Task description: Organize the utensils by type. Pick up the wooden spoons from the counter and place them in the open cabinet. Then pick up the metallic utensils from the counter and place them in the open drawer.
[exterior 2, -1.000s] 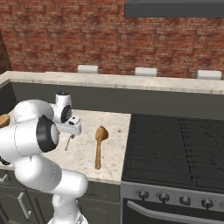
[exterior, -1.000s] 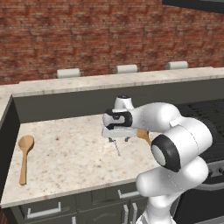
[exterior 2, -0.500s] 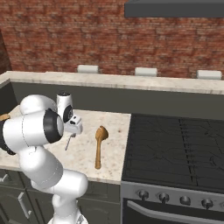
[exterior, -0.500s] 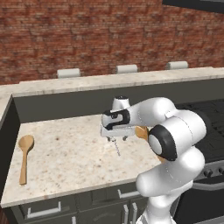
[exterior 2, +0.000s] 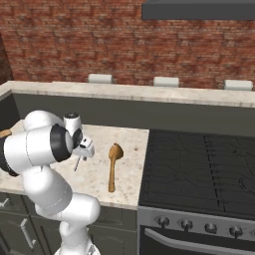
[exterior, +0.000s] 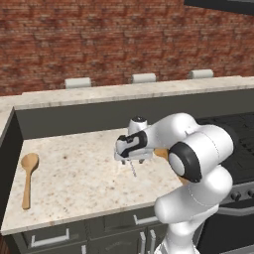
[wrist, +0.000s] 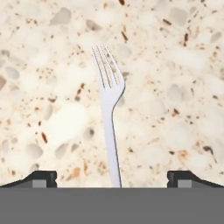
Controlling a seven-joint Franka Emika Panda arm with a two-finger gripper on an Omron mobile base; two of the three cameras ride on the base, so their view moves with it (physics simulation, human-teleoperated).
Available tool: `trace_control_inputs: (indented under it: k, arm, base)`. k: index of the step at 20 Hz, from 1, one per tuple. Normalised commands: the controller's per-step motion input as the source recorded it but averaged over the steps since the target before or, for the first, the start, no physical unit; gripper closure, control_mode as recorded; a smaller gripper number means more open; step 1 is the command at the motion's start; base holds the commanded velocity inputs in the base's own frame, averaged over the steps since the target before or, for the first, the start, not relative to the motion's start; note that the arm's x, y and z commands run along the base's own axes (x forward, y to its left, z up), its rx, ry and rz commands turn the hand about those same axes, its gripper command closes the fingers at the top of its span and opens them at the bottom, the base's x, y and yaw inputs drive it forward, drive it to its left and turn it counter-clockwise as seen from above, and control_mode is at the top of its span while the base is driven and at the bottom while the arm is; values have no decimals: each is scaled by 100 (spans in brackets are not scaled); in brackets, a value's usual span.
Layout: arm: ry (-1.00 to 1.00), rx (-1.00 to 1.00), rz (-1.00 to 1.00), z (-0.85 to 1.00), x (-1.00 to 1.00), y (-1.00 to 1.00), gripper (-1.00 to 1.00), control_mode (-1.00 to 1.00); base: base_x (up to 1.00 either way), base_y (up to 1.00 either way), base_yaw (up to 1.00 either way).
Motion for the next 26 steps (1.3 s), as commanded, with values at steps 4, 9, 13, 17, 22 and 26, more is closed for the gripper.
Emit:
trace_control_inputs:
  k: [4, 9, 13, 17, 22, 26]
  arm:
    - [-1, 0, 0, -20, 2, 0, -100, -100]
    - [-4, 0, 0, -21, 13, 0, -100, -100]
    - [-5, 0, 0, -19, 13, 0, -100, -100]
    - [-2, 0, 0, -21, 13, 0, -100, -100]
    - [0, 0, 0, -21, 14, 0, -100, -100]
    - [0, 0, 0, -9, 8, 0, 100, -100]
  base:
    - [0, 0, 0]
    - [0, 0, 0]
    - [0, 0, 0]
    - [0, 0, 0]
    - [0, 0, 0]
    - [0, 0, 0]
